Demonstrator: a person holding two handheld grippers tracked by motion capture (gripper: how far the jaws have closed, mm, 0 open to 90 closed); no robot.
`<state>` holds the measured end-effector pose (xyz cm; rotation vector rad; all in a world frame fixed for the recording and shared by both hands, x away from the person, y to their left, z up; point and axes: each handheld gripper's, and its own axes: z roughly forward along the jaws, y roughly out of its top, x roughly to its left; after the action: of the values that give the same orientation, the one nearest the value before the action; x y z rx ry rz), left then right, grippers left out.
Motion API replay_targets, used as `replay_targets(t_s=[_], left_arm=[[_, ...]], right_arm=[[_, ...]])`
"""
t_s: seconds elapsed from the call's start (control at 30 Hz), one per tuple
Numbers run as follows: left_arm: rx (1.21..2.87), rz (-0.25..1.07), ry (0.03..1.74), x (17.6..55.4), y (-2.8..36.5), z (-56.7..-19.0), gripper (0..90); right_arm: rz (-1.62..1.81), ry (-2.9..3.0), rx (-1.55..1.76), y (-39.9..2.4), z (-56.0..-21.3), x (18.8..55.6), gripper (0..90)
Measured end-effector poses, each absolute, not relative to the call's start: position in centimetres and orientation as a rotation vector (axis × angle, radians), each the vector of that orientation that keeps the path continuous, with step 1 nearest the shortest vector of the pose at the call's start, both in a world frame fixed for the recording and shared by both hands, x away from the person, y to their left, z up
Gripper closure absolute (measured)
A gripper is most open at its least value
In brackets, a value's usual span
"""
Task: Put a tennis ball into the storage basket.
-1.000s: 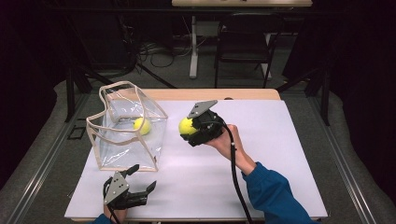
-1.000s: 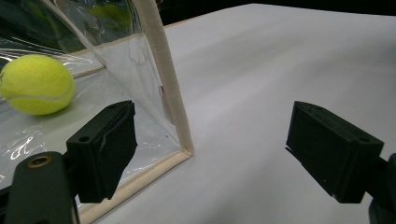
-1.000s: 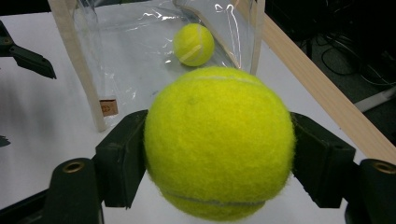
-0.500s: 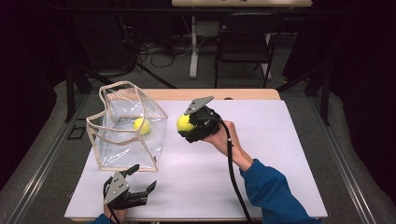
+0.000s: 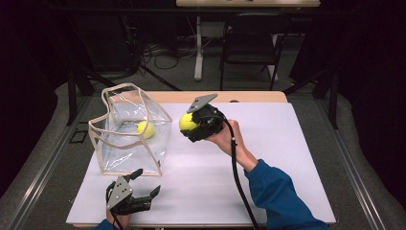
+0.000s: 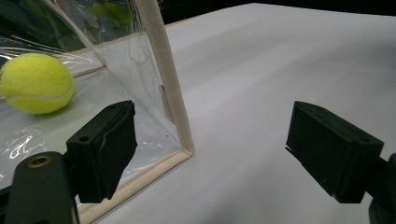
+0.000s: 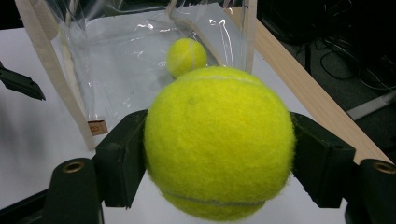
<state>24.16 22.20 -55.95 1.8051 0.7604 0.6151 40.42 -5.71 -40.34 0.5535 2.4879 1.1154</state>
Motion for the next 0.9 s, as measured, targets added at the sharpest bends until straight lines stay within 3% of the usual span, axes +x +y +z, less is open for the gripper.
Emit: replay_targets(t_s=[0.9], left_arm=[[1.807, 0.62, 0.75, 24.1, 22.2, -55.9, 16.1]], right_arm=[[1.118, 2.481, 0.524, -4.1, -38.5, 41.0, 26.2]])
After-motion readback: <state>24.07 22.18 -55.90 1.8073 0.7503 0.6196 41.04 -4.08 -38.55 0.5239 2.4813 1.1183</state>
